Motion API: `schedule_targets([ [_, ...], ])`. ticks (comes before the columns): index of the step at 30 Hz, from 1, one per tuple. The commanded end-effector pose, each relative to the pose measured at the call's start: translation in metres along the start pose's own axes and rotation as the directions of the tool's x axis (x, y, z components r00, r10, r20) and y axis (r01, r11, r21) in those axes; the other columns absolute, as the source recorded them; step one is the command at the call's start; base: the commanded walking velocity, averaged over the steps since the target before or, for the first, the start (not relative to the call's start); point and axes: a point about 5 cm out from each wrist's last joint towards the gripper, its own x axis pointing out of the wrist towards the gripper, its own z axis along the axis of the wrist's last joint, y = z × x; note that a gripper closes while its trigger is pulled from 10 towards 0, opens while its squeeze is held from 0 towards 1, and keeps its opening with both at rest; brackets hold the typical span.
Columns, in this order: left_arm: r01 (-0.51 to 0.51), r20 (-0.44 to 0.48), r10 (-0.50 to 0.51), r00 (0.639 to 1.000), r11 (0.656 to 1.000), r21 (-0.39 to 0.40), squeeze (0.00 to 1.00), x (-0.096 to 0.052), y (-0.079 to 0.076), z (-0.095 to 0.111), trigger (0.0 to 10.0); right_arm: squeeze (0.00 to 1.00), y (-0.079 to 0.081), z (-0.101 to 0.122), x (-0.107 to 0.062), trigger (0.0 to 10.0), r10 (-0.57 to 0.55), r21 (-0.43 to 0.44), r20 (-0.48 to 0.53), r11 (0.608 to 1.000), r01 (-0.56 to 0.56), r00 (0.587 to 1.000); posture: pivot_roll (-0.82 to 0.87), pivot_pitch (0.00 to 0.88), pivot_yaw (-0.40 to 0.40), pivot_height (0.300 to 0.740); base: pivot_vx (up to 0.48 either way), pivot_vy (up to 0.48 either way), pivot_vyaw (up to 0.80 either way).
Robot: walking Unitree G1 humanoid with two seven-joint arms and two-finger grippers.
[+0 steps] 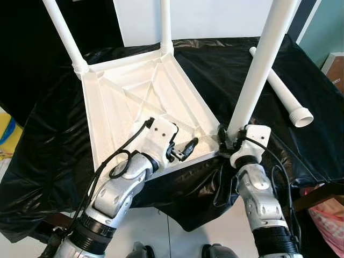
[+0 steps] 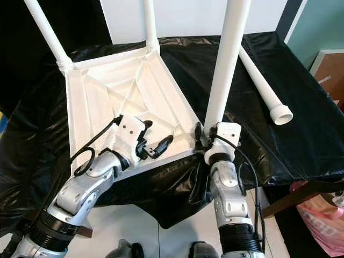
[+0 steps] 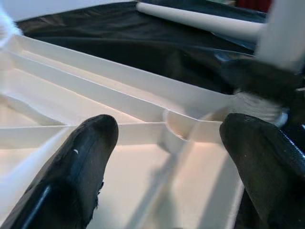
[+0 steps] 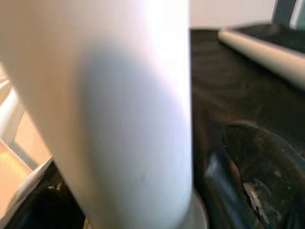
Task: Building children table
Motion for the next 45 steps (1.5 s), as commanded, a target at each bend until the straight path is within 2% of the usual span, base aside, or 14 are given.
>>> schedule_targets([
  [1,-0.021,0.0,0.021,1.0,1.0,0.012,0.0,0.0,0.004,-0.001,10.0,1.0,-0.003,-0.001,-0.004,10.0,-0.006,0.008,0.005,1.0,0.006,1.0,-0.1,0.145,0.005,0.74,0.0,0.0,0.0],
  [3,-0.045,0.001,0.045,0.999,0.999,0.01,0.0,0.0,0.006,-0.001,10.0,1.0,-0.005,0.0,-0.006,10.0,-0.003,0.008,0.012,1.0,0.003,1.0,-0.1,0.152,0.006,0.74,0.0,0.0,0.0],
  [5,-0.097,0.002,0.097,0.995,0.995,0.01,0.0,-0.002,0.01,-0.002,10.0,0.0,-0.008,0.003,-0.012,10.0,0.014,0.0,0.034,1.0,-0.014,0.999,-0.09,0.162,0.008,0.74,0.0,0.0,0.0],
  [8,-0.122,0.004,0.122,0.993,0.992,0.009,0.0,-0.004,0.012,-0.002,10.0,0.0,-0.009,0.005,-0.017,10.0,0.029,0.0,0.039,1.0,-0.029,0.999,-0.09,0.169,0.008,0.74,0.0,0.0,0.0],
  [9,-0.183,0.017,0.183,0.983,0.983,0.002,0.0,-0.012,0.018,-0.003,10.0,0.0,-0.009,0.007,-0.028,10.0,0.061,0.007,0.046,0.998,-0.061,0.997,-0.09,0.174,0.009,0.74,0.0,0.0,0.0],
  [11,-0.204,0.023,0.204,0.979,0.979,0.0,0.0,-0.014,0.019,-0.003,10.0,0.0,-0.009,0.008,-0.032,10.0,0.069,0.011,0.047,0.997,-0.07,0.997,-0.09,0.174,0.009,0.74,0.0,0.0,0.0],
  [14,-0.284,0.048,0.286,0.957,0.958,-0.05,0.0,-0.022,0.02,-0.006,10.0,0.0,-0.012,0.007,-0.044,10.0,0.072,0.001,0.049,0.997,-0.072,0.996,-0.1,0.176,0.01,0.74,0.0,0.0,0.0],
  [17,-0.299,0.051,0.303,0.952,0.952,-0.063,0.0,-0.024,0.02,-0.007,10.0,0.0,-0.013,0.007,-0.046,10.0,0.069,-0.002,0.048,0.998,-0.069,0.996,-0.1,0.176,0.011,0.74,0.0,0.0,0.0],
  [18,-0.356,0.074,0.362,0.929,0.931,-0.085,0.0,-0.028,0.021,-0.008,10.0,0.0,-0.015,0.007,-0.049,10.0,0.066,-0.011,0.051,0.998,-0.066,0.997,-0.11,0.175,0.013,0.74,0.0,0.0,0.0],
  [23,-0.442,0.1,0.457,0.884,0.885,-0.144,0.0,-0.034,0.025,-0.007,10.0,0.0,-0.018,0.009,-0.054,10.0,0.064,-0.028,0.063,0.998,-0.062,0.996,-0.12,0.162,0.021,0.74,0.0,0.0,0.0],
  [29,-0.454,0.114,0.475,0.872,0.874,-0.171,0.0,-0.041,0.024,-0.008,10.0,0.0,-0.021,0.01,-0.062,10.0,0.054,-0.044,0.06,0.998,-0.051,0.997,-0.12,0.161,0.027,0.74,0.0,0.0,0.0],
  [31,-0.44,0.117,0.465,0.878,0.878,-0.187,0.0,-0.055,0.014,-0.016,10.0,0.0,-0.026,0.003,-0.08,10.0,0.048,-0.062,0.02,0.997,-0.047,0.999,-0.12,0.156,0.028,0.74,0.0,0.0,0.0],
  [41,-0.429,0.123,0.457,0.881,0.881,-0.201,0.0,-0.066,0.009,-0.022,10.0,0.0,-0.027,0.0,-0.09,10.0,0.069,-0.078,0.002,0.995,-0.068,0.998,-0.12,0.156,0.027,0.74,0.0,0.0,0.0],
  [45,-0.433,0.152,0.479,0.865,0.864,-0.256,0.0,-0.075,0.005,-0.019,10.0,0.0,-0.024,0.001,-0.096,10.0,0.106,-0.084,-0.01,0.991,-0.107,0.994,-0.13,0.158,0.025,0.74,0.0,0.0,0.0],
])
